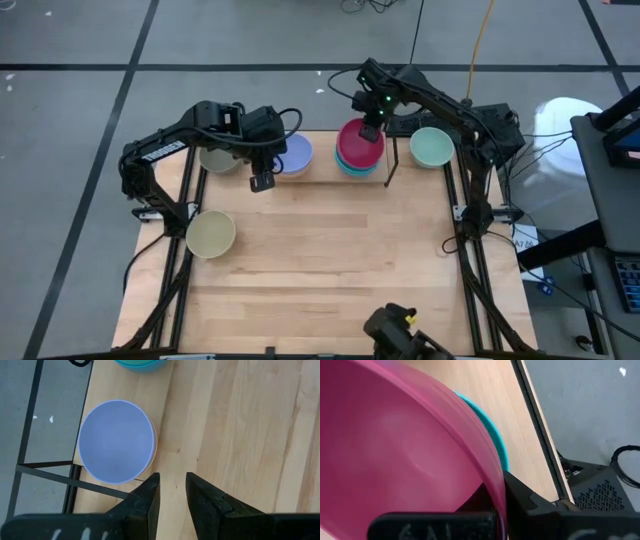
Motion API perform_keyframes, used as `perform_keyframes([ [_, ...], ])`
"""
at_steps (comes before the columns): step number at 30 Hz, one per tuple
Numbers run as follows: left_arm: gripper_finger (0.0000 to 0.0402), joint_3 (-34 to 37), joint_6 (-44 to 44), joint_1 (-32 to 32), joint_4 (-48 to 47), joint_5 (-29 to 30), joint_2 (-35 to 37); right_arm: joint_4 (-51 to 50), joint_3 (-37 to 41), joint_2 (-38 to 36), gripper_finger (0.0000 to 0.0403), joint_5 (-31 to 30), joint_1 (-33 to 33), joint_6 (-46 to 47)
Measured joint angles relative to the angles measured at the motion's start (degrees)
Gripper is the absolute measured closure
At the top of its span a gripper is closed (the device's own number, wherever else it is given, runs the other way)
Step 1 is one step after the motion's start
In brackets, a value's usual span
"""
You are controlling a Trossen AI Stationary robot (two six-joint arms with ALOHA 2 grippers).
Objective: Place and stack bowls onto a shelf
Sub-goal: Stack the red bowl on top of the light blue bowl on the shelf
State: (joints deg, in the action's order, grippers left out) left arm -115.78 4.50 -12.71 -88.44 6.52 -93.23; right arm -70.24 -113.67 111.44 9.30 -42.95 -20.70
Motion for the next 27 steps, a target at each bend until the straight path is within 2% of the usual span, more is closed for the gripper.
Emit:
perform_keyframes([
  [14,0.0302,0.0,0.0,0.0,0.0,0.0,0.0,-0.7,1.2,2.0,0.0403,0.0,-1.0,-3.0],
  [21,0.0302,0.0,0.0,0.0,0.0,0.0,0.0,3.0,4.5,1.7,0.0402,0.2,-1.3,-4.2],
  [27,0.0302,0.0,0.0,0.0,0.0,0.0,0.0,5.9,4.9,1.9,0.0372,1.0,-1.2,-3.3],
])
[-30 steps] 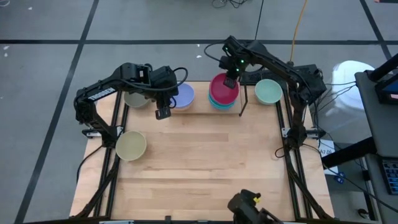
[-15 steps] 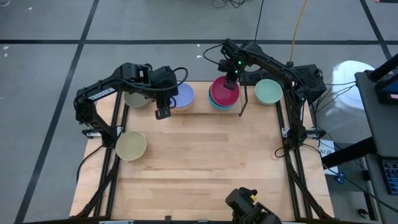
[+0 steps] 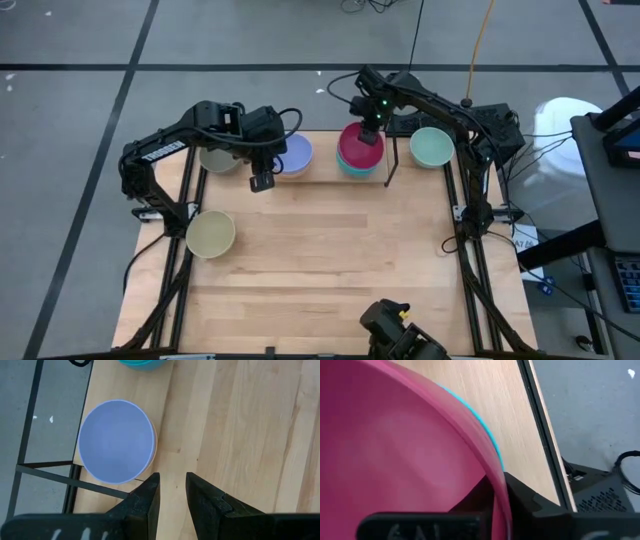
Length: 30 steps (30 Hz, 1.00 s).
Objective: Place and stack bowls onto a shelf
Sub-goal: Stack the red bowl on top of the light blue bowl on the shelf, then stack the yellow bowl on top of the purple bowl on the shelf
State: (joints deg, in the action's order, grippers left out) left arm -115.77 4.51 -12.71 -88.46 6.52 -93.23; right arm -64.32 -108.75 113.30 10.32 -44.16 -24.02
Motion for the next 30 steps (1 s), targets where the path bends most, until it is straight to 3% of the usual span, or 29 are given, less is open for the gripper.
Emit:
perform_keyframes([
  [7,0.0302,0.0,1.2,0.0,0.0,0.0,0.0,0.0,0.0,0.0,0.0316,0.4,0.5,0.0],
  [16,0.0302,0.0,1.2,0.0,0.0,0.0,0.0,-0.3,0.0,-0.5,0.0251,0.1,3.2,-9.1],
  [20,0.0302,0.0,1.3,0.0,0.0,0.0,0.0,0.1,0.0,-2.5,0.0238,-0.4,4.5,-12.4],
  [27,0.0302,0.0,1.4,-0.2,-0.1,0.0,0.0,2.6,0.0,-9.2,0.0234,-8.7,7.1,-14.8],
  [30,0.0302,0.0,1.4,-0.2,-0.1,0.0,0.0,3.9,0.0,-12.3,0.0234,-9.0,7.6,-14.8],
])
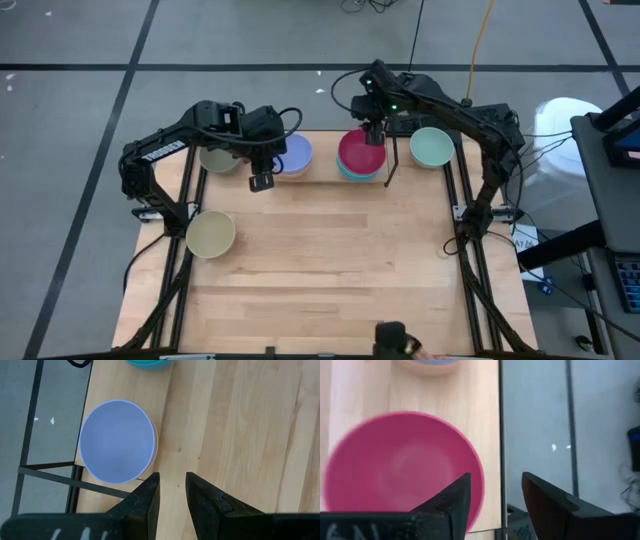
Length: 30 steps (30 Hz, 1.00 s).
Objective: Place and stack bowls onto a shelf
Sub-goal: Stack the yellow bowl on top of the purple bowl on the shelf
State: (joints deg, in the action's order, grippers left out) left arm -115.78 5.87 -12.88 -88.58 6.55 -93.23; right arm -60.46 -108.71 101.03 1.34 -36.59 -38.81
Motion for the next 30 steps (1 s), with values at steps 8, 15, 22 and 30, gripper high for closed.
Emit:
perform_keyframes([
  [8,0.0302,1.0,-4.9,0.0,-1.5,0.0,0.0,-0.2,0.0,-10.6,0.0234,0.0,2.3,1.4],
  [15,0.0302,1.7,-23.0,-0.1,-1.4,0.0,0.0,-0.8,0.0,-19.6,0.0234,0.1,6.0,2.5],
  [22,0.0302,1.8,-37.7,2.2,-1.4,0.0,0.0,-3.2,0.0,-26.4,0.0234,0.1,10.2,2.5],
  [30,0.0303,4.0,-44.0,9.2,-1.4,5.5,0.1,-3.2,0.0,-32.8,0.0234,0.2,14.6,2.4],
])
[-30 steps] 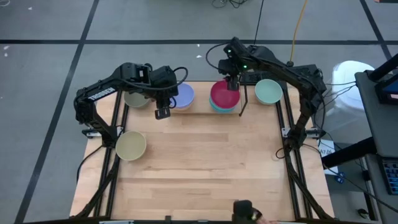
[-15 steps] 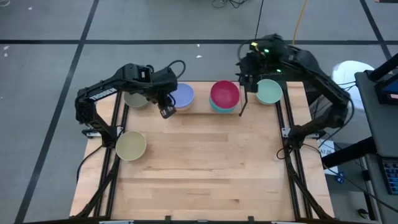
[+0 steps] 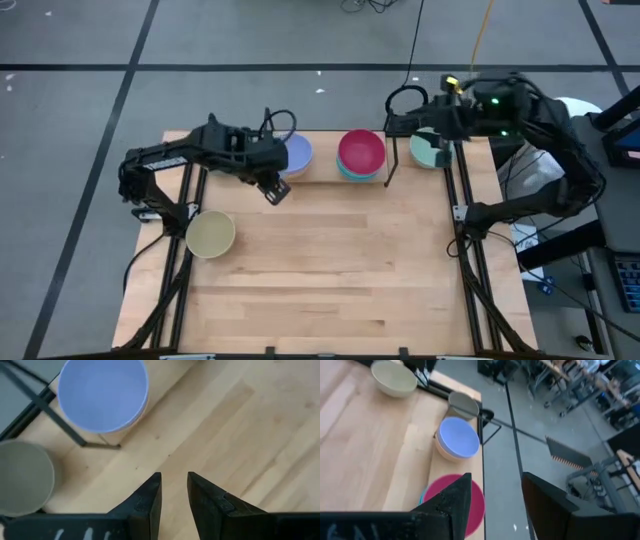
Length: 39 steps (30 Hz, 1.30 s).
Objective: Place and stack bowls onto a shelf
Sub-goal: Stack the yellow bowl on top of the purple bowl on the shelf
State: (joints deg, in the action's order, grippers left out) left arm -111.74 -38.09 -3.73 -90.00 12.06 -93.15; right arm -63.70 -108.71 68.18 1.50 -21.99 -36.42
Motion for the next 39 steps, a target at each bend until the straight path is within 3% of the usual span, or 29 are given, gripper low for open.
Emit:
perform_keyframes([
  [6,0.0303,10.9,-10.6,5.2,0.0,0.5,5.3,0.0,0.0,-2.3,0.0234,0.1,3.1,2.5],
  [10,0.0303,20.4,-24.3,7.9,0.1,1.2,8.3,0.0,0.0,-2.9,0.0234,0.0,4.8,2.7],
  [15,0.0303,31.2,-39.0,11.5,-0.1,-3.8,11.8,0.0,0.0,-2.7,0.0234,0.0,6.2,2.7],
  [20,0.0303,37.7,-47.9,14.6,-0.2,-5.3,12.4,0.0,0.0,-2.4,0.0234,0.0,7.1,2.7],
  [39,0.0303,53.1,-59.9,18.9,15.0,-7.6,12.3,0.0,0.0,-2.4,0.0234,0.0,7.5,2.7],
])
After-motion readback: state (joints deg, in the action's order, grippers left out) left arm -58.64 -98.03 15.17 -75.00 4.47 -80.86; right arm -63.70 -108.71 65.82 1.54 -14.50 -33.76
